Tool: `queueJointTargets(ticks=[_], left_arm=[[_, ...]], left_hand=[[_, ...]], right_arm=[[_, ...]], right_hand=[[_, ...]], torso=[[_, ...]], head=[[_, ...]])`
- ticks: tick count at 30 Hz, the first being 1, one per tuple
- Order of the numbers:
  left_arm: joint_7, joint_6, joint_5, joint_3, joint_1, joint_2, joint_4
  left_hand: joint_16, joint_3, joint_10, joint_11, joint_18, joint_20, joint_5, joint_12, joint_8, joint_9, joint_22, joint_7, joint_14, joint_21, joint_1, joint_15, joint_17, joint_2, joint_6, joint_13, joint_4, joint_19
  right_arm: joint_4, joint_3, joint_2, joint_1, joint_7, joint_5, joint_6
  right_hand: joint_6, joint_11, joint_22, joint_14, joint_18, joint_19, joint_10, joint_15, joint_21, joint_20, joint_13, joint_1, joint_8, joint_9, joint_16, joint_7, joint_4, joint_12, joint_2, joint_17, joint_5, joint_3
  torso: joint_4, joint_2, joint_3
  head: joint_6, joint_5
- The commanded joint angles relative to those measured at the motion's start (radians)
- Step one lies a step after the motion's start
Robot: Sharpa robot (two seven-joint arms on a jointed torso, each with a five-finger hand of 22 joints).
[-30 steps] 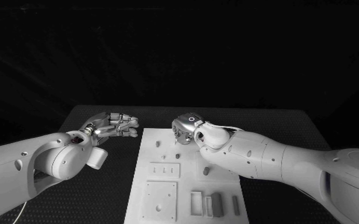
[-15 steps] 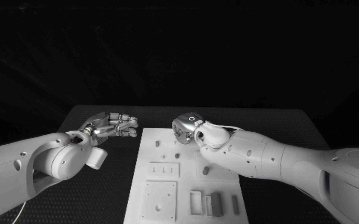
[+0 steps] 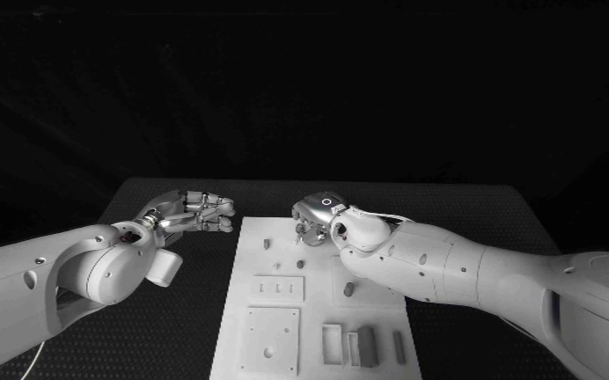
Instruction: Assemble the parts on the task board
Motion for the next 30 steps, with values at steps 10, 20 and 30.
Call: queueJointTargets(ticks=[10, 20, 30], left_arm=[[0.007, 0.015, 0.003, 0.000, 0.000, -0.001, 0.000], [0.059, 0.061, -0.004, 0.001, 0.001, -0.016, 0.016], [0.071, 0.060, -0.018, 0.001, 0.001, -0.017, 0.011]], left_hand=[[-0.004, -0.007, 0.001, 0.006, 0.006, -0.006, -0.001, -0.006, -0.006, 0.000, -0.001, 0.005, 0.006, -0.006, -0.008, 0.002, 0.002, -0.004, 0.001, -0.001, -0.001, 0.004], [-0.009, -0.009, 0.000, 0.007, 0.005, -0.005, -0.001, -0.009, -0.008, 0.000, -0.002, 0.005, 0.003, -0.009, -0.007, 0.004, 0.003, -0.008, -0.001, -0.002, -0.002, 0.001], [-0.020, -0.011, -0.010, 0.012, 0.003, -0.002, -0.001, -0.020, -0.014, 0.000, -0.005, 0.002, -0.004, -0.018, -0.005, 0.008, 0.005, -0.005, -0.008, -0.005, -0.001, -0.005]], right_arm=[[0.061, 0.001, -0.049, 0.000, 0.004, 0.029, -0.031], [0.241, 0.065, -0.215, 0.027, 0.014, 0.103, -0.020], [0.284, 0.073, -0.327, 0.053, 0.035, 0.191, 0.083]], right_hand=[[0.005, 0.006, 0.012, 0.001, 0.030, 0.008, 0.000, 0.008, -0.001, 0.002, 0.003, 0.003, 0.001, 0.001, -0.001, 0.000, 0.011, -0.001, -0.006, 0.003, -0.001, 0.007], [0.016, 0.003, 0.013, 0.002, 0.030, 0.010, 0.003, 0.006, -0.001, 0.001, 0.006, 0.000, 0.007, 0.003, 0.000, -0.002, 0.019, 0.002, -0.022, 0.000, -0.001, 0.009], [0.020, 0.003, 0.014, -0.004, 0.030, 0.007, 0.003, 0.005, -0.003, 0.002, 0.007, 0.000, 0.009, 0.004, -0.002, -0.003, 0.023, 0.002, -0.041, -0.008, -0.001, 0.009]], torso=[[0.0005, -0.001, -0.0006], [-0.0088, 0.002, 0.0002], [-0.0253, 0.006, 0.0085]], head=[[0.003, -0.003], [0.024, -0.011], [0.035, -0.001]])
